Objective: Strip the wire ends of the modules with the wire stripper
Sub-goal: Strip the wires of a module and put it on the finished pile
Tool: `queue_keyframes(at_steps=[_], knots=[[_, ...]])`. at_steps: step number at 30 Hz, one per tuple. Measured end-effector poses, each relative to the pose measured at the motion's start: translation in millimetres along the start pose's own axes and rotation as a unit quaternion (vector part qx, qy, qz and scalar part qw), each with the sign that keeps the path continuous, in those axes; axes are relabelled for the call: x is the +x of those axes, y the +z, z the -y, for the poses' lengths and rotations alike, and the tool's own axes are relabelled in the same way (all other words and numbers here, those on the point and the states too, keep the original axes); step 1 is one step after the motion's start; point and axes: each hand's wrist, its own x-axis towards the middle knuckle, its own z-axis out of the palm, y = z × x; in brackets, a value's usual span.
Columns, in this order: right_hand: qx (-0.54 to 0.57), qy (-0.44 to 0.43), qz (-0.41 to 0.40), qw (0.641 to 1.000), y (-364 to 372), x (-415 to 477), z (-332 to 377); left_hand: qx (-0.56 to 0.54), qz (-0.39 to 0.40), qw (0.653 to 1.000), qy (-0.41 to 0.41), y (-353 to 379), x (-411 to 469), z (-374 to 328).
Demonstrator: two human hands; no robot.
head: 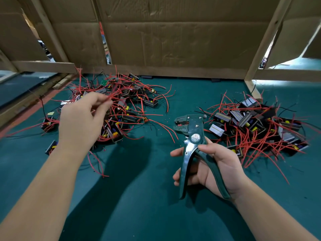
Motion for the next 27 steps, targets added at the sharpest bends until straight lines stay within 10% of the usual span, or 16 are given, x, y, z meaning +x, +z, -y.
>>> queue_keyframes(at_steps=[5,10,22,27], knots=[[0.009,0.015,0.012,1.000,2.6,-1.1,2.4,-0.427,-0.022,0.892,-0.147,4.5,9.3,-48.1],[0.096,-0.026,0.049,0.994,3.6,-6.6,9.6,-0.608,0.024,0.764,-0.214,35.8,0.9,-83.3],[0.119,-0.085,0.030,0.989,-2.1,-8.0,21.4,-0.585,0.255,0.756,-0.143,80.6,-52.2,-103.3],[0.099,-0.064,0.034,0.992,-1.6,-7.8,21.1,-0.595,0.176,0.747,-0.239,81.8,-52.8,-99.4]])
